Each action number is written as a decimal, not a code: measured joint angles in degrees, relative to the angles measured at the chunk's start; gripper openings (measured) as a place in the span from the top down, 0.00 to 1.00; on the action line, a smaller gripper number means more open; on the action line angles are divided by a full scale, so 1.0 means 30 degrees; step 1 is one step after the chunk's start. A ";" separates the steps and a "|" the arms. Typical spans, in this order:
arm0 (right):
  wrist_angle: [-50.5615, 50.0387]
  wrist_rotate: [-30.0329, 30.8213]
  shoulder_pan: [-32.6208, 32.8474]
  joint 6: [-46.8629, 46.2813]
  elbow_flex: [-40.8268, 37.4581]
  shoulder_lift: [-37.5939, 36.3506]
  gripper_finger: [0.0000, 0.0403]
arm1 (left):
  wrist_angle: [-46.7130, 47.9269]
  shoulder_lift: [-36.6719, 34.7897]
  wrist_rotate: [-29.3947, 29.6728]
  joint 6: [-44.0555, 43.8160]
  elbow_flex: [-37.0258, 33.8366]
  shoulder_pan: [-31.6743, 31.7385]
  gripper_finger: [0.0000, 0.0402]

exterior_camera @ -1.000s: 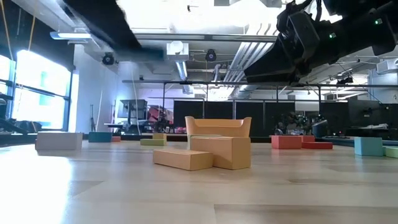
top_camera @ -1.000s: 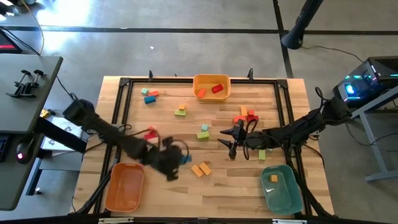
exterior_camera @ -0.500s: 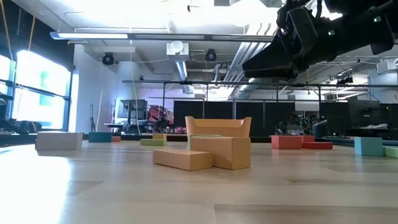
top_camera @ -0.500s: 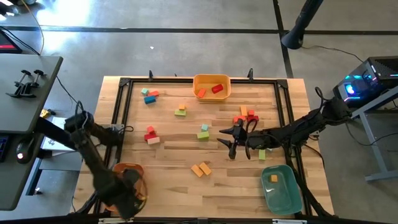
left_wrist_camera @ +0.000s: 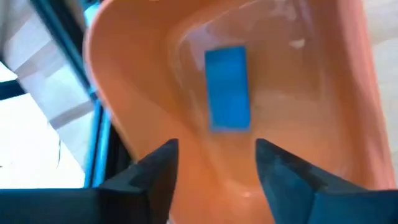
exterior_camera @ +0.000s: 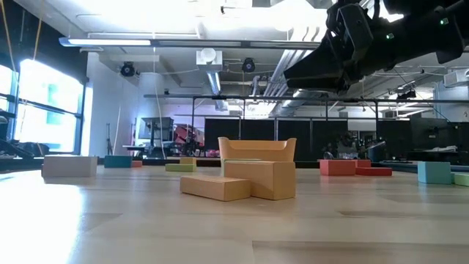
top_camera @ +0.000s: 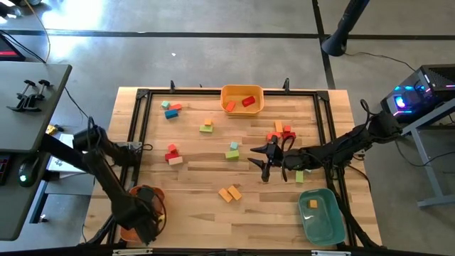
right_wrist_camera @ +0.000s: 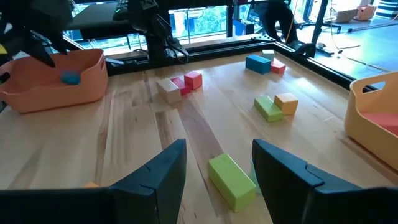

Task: Sort blocks by size
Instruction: Put the blue narrow rectangular block into the orange bin, then put the left orange square block into the blue bin

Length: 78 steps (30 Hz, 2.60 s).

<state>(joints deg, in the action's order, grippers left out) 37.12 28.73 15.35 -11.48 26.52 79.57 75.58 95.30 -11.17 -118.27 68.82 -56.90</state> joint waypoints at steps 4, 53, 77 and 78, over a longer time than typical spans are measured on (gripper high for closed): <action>-0.0084 -0.0051 0.0000 0.0068 0.0001 0.0000 0.55 | 0.0078 -0.1352 0.0215 -0.0183 0.0000 -0.0027 0.42; -0.0342 -0.1224 0.0000 0.0747 0.0001 0.0000 0.55 | -0.4391 -0.2802 0.5288 2.5506 -0.6499 2.3212 0.43; -0.1035 -0.1610 0.0015 -0.0521 -0.0004 0.0000 0.55 | -0.5751 -0.2882 0.4526 2.7218 -0.7388 2.3984 0.70; -0.1089 -0.1616 0.0015 -0.0525 -0.0001 0.0000 0.55 | -0.5757 -0.2882 0.4533 2.7317 -0.7388 2.3984 0.72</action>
<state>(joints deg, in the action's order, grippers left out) 33.86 23.88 15.40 -13.06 26.52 79.57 58.31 86.65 2.43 -36.32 46.65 15.05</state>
